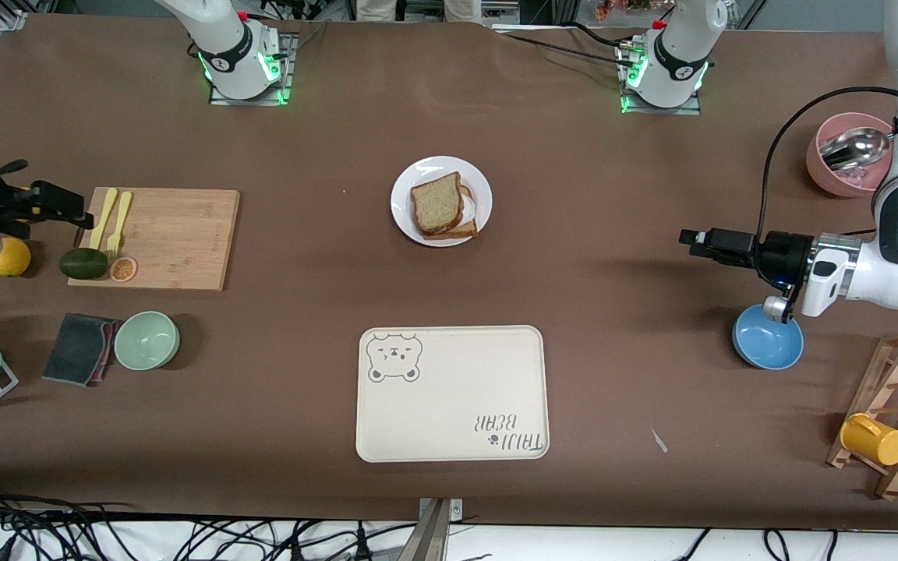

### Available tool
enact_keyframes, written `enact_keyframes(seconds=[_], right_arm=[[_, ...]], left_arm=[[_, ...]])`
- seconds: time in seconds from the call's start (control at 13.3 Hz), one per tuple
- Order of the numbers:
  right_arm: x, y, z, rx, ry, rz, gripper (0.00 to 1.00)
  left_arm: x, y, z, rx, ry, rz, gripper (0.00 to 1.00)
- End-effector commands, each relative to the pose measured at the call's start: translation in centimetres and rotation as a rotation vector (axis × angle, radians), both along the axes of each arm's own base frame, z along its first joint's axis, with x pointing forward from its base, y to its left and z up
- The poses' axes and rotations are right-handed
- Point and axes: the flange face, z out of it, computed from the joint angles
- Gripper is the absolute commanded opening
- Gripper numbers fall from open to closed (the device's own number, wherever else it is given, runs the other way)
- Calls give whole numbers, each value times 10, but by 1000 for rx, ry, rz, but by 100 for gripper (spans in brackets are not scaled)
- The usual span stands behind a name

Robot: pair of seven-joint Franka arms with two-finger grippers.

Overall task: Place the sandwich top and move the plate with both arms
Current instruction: 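Move the left gripper from the blue bowl toward the plate rim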

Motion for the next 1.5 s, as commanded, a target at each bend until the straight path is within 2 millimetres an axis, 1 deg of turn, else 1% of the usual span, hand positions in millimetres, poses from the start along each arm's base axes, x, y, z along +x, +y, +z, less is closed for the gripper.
enact_keyframes(seconds=[0.0,0.08,0.15,0.3,0.38,0.45,0.53,0.6,0.68,0.83,0.9,0.98,1.05,1.13,1.2,1.28,1.35,1.43], right_arm=[[-29,-32,24,0,-50,-43,100],[-34,-35,28,-10,-51,-45,100],[-39,-36,29,-12,-50,-51,100],[-46,-24,29,-21,-49,-139,100],[-50,-22,33,-24,-48,-176,100],[-51,-22,31,-24,-44,-184,100],[-51,-24,31,-25,-47,-186,100],[-53,-19,34,-52,-50,-169,100],[-55,-13,37,-93,-53,-151,100],[-57,-10,31,-94,-59,-148,100],[-60,-11,27,-88,-97,-152,100],[-61,-10,23,-83,-128,-153,100],[-60,-10,23,-74,-130,-156,100],[-60,0,23,-40,-129,-151,100],[-59,3,23,-38,-130,-144,100],[-59,8,26,-38,-137,-130,100],[-59,13,26,-38,-134,-121,100],[-59,17,25,-34,-128,-115,100]], left_arm=[[-4,1,-21,-93,-33,-14,100],[-4,5,-25,-109,-44,-9,100],[-4,10,-35,-132,-47,1,100],[-2,10,-42,-142,-47,14,100],[-2,13,-43,-143,-46,19,100],[-2,14,-43,-143,-48,22,100],[1,9,-46,-163,-48,41,100],[4,4,-48,-178,-50,54,100],[7,5,-48,-166,-60,68,100],[10,6,-46,-159,-63,79,100],[11,6,-47,-153,-62,86,100],[14,3,-52,-150,-57,100,100],[19,-3,-64,-154,-57,128,100],[24,-11,-77,-149,-74,156,100],[26,-34,-82,-147,-75,145,100],[27,-44,-90,-161,-67,174,100],[27,-54,-93,-164,-66,177,100],[27,-62,-97,-142,-69,173,100]])
